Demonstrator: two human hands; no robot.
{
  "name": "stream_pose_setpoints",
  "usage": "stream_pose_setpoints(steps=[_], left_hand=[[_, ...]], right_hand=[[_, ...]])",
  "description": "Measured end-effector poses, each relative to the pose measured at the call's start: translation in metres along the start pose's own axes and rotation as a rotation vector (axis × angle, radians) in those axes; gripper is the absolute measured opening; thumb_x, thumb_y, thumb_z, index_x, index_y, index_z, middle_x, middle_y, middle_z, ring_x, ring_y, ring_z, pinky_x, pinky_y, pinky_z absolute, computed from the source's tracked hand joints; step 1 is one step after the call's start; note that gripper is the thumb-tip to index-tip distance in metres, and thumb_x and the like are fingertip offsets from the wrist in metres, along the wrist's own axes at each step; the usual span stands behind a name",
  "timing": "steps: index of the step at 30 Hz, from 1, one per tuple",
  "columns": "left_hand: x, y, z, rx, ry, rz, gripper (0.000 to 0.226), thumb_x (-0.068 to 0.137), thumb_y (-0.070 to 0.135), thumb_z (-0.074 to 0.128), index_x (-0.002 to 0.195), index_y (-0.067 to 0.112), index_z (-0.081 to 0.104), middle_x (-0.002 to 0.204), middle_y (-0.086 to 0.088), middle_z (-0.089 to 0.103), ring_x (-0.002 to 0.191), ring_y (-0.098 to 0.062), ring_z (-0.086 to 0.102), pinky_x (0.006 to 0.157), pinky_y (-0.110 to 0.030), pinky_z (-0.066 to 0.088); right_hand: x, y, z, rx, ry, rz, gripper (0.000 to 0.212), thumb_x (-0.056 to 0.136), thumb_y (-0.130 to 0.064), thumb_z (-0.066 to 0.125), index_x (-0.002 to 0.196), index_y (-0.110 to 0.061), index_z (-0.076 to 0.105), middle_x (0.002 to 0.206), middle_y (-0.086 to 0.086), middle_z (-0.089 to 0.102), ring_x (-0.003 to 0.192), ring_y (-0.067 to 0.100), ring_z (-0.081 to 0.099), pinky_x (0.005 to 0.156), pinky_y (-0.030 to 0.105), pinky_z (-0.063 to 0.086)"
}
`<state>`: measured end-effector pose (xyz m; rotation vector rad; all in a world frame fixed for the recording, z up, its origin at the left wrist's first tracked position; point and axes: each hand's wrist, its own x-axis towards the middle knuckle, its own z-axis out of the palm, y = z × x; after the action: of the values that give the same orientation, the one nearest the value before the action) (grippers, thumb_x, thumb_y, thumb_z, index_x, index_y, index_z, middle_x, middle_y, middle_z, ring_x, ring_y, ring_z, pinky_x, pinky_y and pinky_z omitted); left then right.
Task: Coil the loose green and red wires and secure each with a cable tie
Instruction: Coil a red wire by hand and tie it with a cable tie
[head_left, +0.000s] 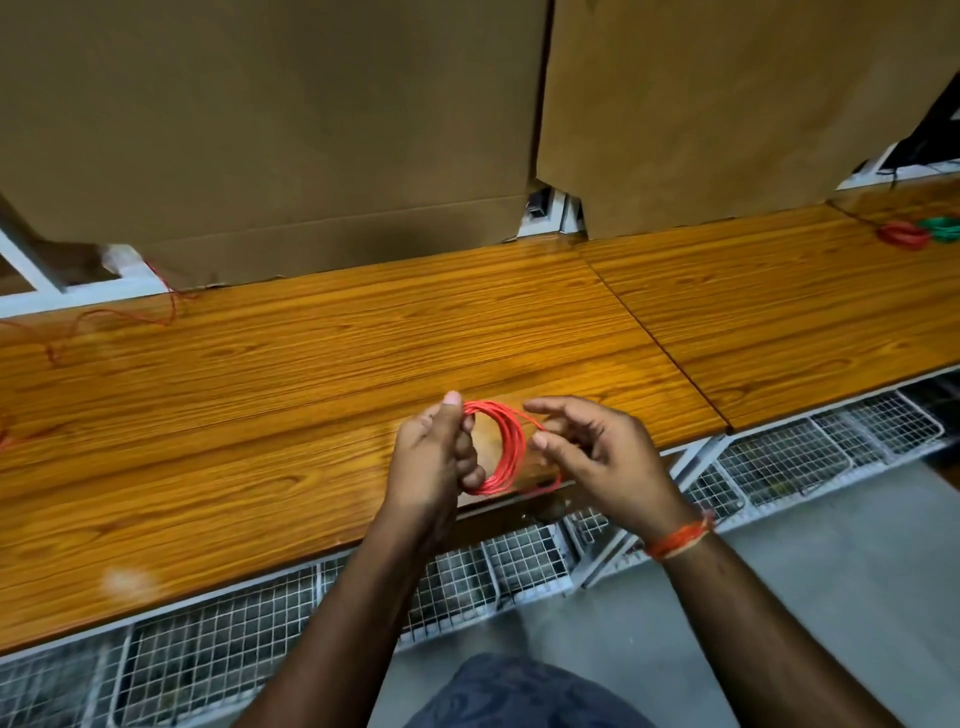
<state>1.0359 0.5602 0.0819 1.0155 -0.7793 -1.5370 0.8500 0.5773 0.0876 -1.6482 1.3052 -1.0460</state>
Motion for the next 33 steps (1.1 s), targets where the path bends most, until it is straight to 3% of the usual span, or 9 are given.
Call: stream_pose_setpoints(steps=[4,8,11,14,18,20,25,30,33], left_hand=[[0.009,-0.003,-0.008,-0.326,0.059,-0.175,0.038,0.110,0.033,0.040,0.078,0.015,0.047,0.043,0.011,0.026,0.033,-0.003,0.021,0.035,-0.017,0.026],[0.011,-0.009,-0.005,-0.509,0.056,-0.294,0.040,0.110,0.036,0.038,0.077,0.016,0.047,0.043,0.008,0.028,0.032,-0.004,0.025,0.036,-0.019,0.030],[0.016,-0.009,-0.010,-0.574,0.052,-0.336,0.039,0.110,0.036,0.038,0.078,0.016,0.047,0.044,0.008,0.030,0.032,-0.005,0.026,0.037,-0.020,0.032],[0.020,-0.007,-0.014,-0.667,0.029,-0.407,0.039,0.110,0.037,0.039,0.077,0.016,0.048,0.045,0.008,0.031,0.033,-0.005,0.027,0.039,-0.019,0.030],[0.017,-0.005,-0.012,-0.727,-0.013,-0.461,0.042,0.110,0.036,0.038,0.074,0.016,0.048,0.043,0.008,0.030,0.032,-0.005,0.027,0.039,-0.019,0.030],[0.018,-0.003,-0.012,-0.767,-0.023,-0.473,0.043,0.110,0.035,0.037,0.073,0.015,0.048,0.043,0.009,0.030,0.031,-0.006,0.026,0.038,-0.020,0.031],[0.019,0.002,-0.006,-0.774,-0.013,-0.433,0.045,0.111,0.034,0.036,0.072,0.014,0.048,0.042,0.008,0.029,0.031,-0.006,0.026,0.037,-0.019,0.033],[0.021,0.000,-0.005,-0.718,0.031,-0.392,0.043,0.110,0.037,0.035,0.075,0.015,0.047,0.042,0.008,0.030,0.032,-0.006,0.028,0.041,-0.019,0.036],[0.021,0.001,-0.002,-0.669,0.062,-0.351,0.044,0.110,0.040,0.034,0.076,0.015,0.047,0.044,0.008,0.032,0.034,-0.005,0.032,0.043,-0.019,0.040]], right_hand=[[-0.006,0.001,-0.009,0.069,-0.040,0.054,0.024,0.092,-0.009,0.074,0.110,-0.025,0.071,0.088,0.005,0.075,0.088,0.031,0.070,0.085,0.056,0.059],[-0.014,0.007,-0.001,-0.024,0.022,0.041,0.019,0.093,-0.009,0.072,0.097,-0.027,0.073,0.087,0.000,0.072,0.084,0.026,0.068,0.078,0.056,0.058],[-0.019,0.013,0.000,-0.139,-0.071,-0.013,0.021,0.094,-0.012,0.071,0.102,-0.030,0.077,0.095,-0.011,0.070,0.087,0.015,0.068,0.077,0.049,0.060],[-0.021,0.012,0.000,-0.224,-0.080,-0.097,0.018,0.091,-0.018,0.076,0.107,-0.027,0.078,0.096,-0.011,0.070,0.088,0.012,0.067,0.074,0.040,0.059],[-0.017,0.006,-0.005,-0.346,0.086,-0.183,0.009,0.090,-0.015,0.078,0.097,-0.021,0.078,0.091,-0.014,0.067,0.087,0.006,0.065,0.069,0.015,0.050],[-0.015,0.004,-0.008,-0.408,0.127,-0.211,0.008,0.090,-0.012,0.077,0.094,-0.019,0.076,0.089,-0.014,0.063,0.083,0.006,0.062,0.066,0.010,0.044],[-0.011,0.000,0.006,-0.442,0.193,-0.239,0.003,0.088,-0.013,0.077,0.089,-0.016,0.075,0.083,-0.009,0.061,0.074,0.005,0.059,0.062,0.007,0.041],[-0.006,-0.001,0.028,-0.483,0.191,-0.303,0.004,0.089,-0.015,0.075,0.090,-0.018,0.072,0.084,-0.011,0.055,0.070,0.000,0.053,0.061,0.013,0.043],[-0.005,0.001,0.033,-0.446,0.228,-0.265,0.007,0.088,-0.014,0.078,0.088,-0.018,0.073,0.083,-0.011,0.059,0.071,0.000,0.055,0.062,0.008,0.039]])
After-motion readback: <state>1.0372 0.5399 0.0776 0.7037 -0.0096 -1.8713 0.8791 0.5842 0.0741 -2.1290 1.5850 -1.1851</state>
